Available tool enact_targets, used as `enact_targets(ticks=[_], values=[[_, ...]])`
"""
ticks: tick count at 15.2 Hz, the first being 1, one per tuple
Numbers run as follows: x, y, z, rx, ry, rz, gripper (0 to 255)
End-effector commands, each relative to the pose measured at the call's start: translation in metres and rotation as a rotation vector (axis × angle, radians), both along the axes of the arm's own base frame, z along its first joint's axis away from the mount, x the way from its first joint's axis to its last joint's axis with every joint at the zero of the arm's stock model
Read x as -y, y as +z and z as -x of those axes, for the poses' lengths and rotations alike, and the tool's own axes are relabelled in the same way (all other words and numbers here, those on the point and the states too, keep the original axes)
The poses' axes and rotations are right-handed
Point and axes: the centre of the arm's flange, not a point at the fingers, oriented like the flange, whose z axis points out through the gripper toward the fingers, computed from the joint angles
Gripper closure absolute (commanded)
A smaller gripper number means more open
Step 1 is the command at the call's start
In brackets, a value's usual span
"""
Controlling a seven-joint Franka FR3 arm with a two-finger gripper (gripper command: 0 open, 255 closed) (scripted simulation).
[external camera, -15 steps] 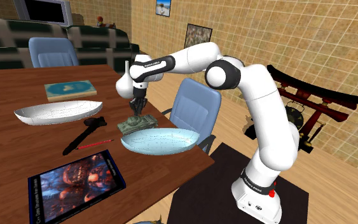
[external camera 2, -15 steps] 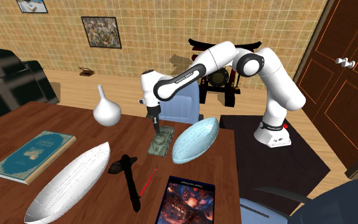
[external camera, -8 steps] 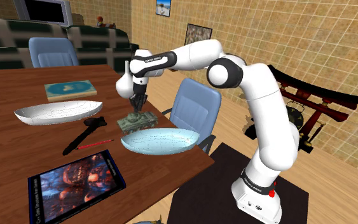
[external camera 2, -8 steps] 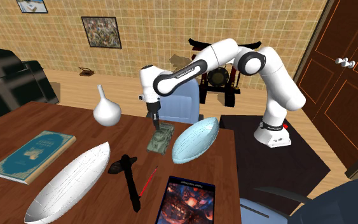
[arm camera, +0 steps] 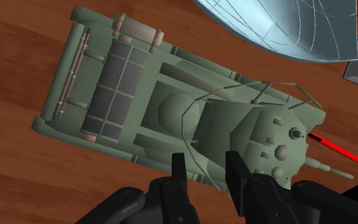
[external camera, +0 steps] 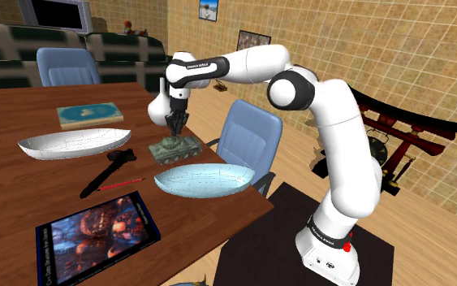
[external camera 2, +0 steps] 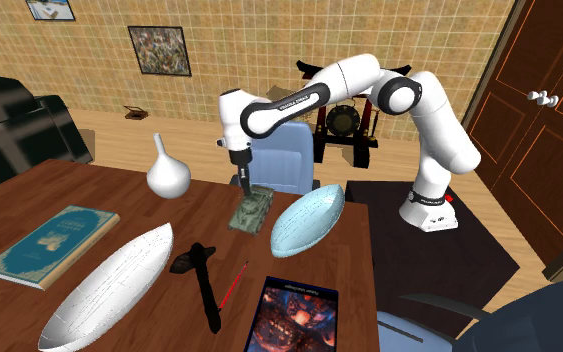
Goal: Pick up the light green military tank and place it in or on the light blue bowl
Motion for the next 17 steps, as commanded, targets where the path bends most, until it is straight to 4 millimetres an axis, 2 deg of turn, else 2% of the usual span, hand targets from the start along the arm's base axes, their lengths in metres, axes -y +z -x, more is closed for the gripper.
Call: enact_targets(ticks=[1, 17], values=[[0.000, 0.012, -0.001, 0.002, 0.000, 0.000, 255], [0.000, 0.096, -0.001, 0.002, 0.000, 0.000, 255]])
